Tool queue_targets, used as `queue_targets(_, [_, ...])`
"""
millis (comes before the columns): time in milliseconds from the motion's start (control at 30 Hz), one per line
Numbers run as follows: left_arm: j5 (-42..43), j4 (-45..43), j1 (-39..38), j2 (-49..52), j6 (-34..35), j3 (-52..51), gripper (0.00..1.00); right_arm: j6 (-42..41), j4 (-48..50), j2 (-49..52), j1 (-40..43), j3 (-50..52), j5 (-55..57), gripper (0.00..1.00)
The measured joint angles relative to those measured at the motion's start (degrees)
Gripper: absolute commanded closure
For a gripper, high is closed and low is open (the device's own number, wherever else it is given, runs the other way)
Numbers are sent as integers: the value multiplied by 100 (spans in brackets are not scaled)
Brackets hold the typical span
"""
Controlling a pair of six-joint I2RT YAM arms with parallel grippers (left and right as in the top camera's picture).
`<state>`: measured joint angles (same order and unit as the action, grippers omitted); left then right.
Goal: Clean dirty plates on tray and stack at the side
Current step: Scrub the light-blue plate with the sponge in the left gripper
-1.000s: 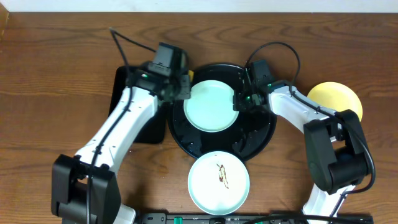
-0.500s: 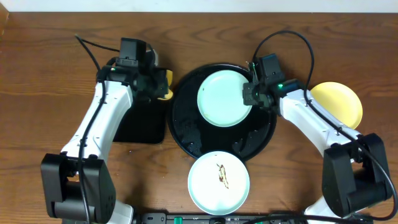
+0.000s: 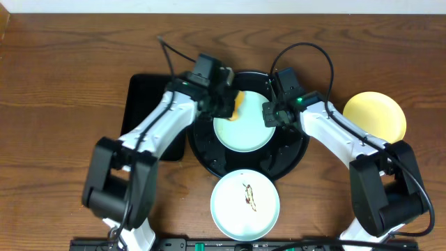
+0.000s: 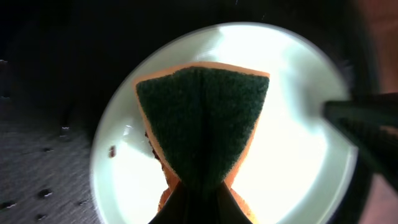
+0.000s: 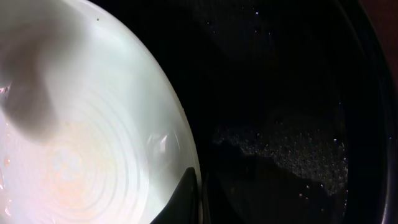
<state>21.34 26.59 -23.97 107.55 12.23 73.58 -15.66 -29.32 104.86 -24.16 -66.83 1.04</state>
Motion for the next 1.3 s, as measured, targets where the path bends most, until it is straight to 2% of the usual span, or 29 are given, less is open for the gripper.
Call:
queue_targets(200, [-481,-22,-129,551,190,-2,93,-28,-24,0,0,0,2,99])
queue_targets(367, [-868,13,-120,579,317,0,92,-42,-26,20,0,2,7,99])
queue_targets(600, [-1751,249,-116,365,431,0,93,-111,-48,20,-9,2,-92,99])
queue_targets(800, [-2177,619,-28,-306,448,-7,93,-131,-142,20,4,2,-28,99])
queue_targets(967, [-2321,905,155,-874,450,-7,92,-131,-142,20,4,2,13,99])
queue_targets(1133, [-2304,1165,538,-1016,450,-7,93,-131,-142,20,4,2,24,99])
queue_targets(1300, [-1690,1196,1320,-1016,376,-7,93,-131,-144,20,4,2,28,99])
